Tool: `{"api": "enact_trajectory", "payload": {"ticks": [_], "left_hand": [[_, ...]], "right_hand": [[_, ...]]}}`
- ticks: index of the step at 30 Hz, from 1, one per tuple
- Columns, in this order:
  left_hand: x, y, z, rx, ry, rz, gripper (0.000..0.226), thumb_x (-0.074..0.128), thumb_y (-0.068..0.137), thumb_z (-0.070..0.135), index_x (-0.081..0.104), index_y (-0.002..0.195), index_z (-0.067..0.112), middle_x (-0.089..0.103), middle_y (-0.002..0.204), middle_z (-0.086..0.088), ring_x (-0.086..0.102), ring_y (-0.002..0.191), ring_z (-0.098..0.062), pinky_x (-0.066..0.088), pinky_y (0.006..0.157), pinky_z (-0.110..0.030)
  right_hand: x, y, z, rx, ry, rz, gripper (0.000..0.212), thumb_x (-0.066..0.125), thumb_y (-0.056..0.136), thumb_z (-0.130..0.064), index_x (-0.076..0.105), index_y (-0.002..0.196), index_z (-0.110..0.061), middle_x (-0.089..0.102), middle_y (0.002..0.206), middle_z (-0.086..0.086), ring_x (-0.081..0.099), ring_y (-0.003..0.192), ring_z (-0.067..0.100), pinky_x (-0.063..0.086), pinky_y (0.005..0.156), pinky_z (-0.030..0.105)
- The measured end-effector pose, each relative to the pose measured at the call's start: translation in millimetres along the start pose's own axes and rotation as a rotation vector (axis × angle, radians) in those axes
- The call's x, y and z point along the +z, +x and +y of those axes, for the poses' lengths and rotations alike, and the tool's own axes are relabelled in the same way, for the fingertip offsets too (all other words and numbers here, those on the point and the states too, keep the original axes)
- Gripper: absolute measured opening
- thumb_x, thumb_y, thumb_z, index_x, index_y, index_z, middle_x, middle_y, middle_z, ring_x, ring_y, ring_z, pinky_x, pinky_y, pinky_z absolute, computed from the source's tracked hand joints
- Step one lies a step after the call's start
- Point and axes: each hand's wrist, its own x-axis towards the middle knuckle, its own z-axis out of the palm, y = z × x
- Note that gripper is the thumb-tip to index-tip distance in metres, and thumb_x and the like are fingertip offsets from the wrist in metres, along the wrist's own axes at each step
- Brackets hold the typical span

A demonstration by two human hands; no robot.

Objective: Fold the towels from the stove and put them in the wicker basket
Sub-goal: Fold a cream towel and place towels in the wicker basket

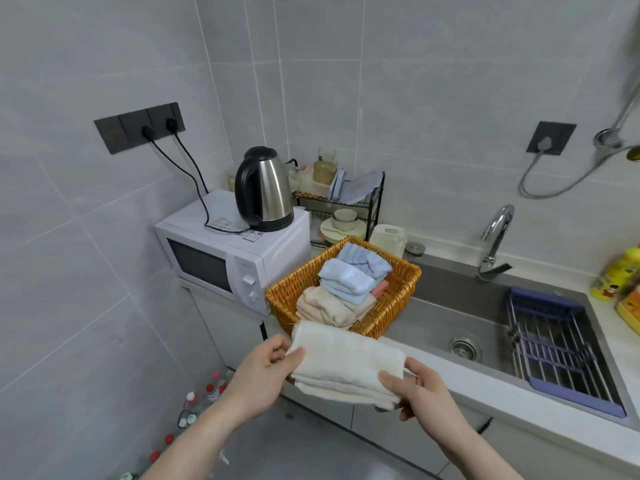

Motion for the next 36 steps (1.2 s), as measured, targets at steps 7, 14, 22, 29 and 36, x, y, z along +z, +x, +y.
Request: {"api": "enact_trajectory", "payload": {"ticks": [7, 14, 22, 29, 36], "left_hand": [[-14.8, 102.6, 4.6, -0.042, 0.074, 0.034, 0.032, 0.057, 0.102, 0.043, 0.053, 0.088, 0.014, 0.048, 0.068, 0.006, 0.04, 0.06, -0.004, 0.031, 0.064, -0.03], [-16.8, 173.8, 0.8, -0.132, 0.1, 0.022, 0.014, 0.057, 0.102, 0.039, 0.059, 0.094, 0.029, 0.068, 0.096, 0.011, 0.061, 0.087, -0.002, 0.044, 0.074, -0.02], [-20.3, 267.4, -24.5, -0.223, 0.224, -0.092, 0.044, 0.05, 0.103, 0.047, 0.05, 0.143, 0.028, 0.052, 0.138, 0.015, 0.05, 0.135, -0.018, 0.04, 0.104, -0.031], [-21.2, 332.9, -54.5, -0.249, 0.272, -0.286, 0.022, 0.055, 0.097, 0.03, 0.05, 0.119, 0.03, 0.061, 0.114, 0.015, 0.058, 0.1, -0.002, 0.047, 0.077, -0.021], [-8.8, 367.0, -84.8, -0.246, 0.312, -0.444, 0.026, 0.056, 0.084, 0.036, 0.056, 0.11, 0.031, 0.066, 0.105, 0.009, 0.066, 0.091, -0.007, 0.059, 0.081, -0.033]], "right_hand": [[-7.8, 105.4, -35.0, 0.049, -0.052, -0.051, 0.039, 0.076, 0.078, -0.04, 0.071, 0.113, -0.025, 0.074, 0.085, 0.013, 0.06, 0.068, 0.018, 0.046, 0.06, 0.032], [-4.6, 172.1, -42.0, 0.08, -0.082, -0.037, 0.023, 0.074, 0.09, -0.021, 0.069, 0.112, -0.024, 0.075, 0.086, -0.004, 0.066, 0.064, 0.002, 0.05, 0.058, 0.02], [17.0, 241.9, -26.0, 0.275, -0.041, 0.051, 0.033, 0.074, 0.087, -0.014, 0.062, 0.119, -0.015, 0.071, 0.111, 0.012, 0.073, 0.095, 0.026, 0.064, 0.076, 0.039], [46.2, 285.3, -14.2, 0.385, -0.073, 0.164, 0.032, 0.063, 0.086, -0.005, 0.058, 0.116, -0.016, 0.067, 0.11, 0.01, 0.071, 0.097, 0.025, 0.064, 0.077, 0.041], [63.7, 305.9, 11.8, 0.497, -0.094, 0.279, 0.048, 0.065, 0.075, -0.021, 0.053, 0.121, -0.016, 0.066, 0.108, 0.01, 0.071, 0.09, 0.027, 0.064, 0.076, 0.046]]}}
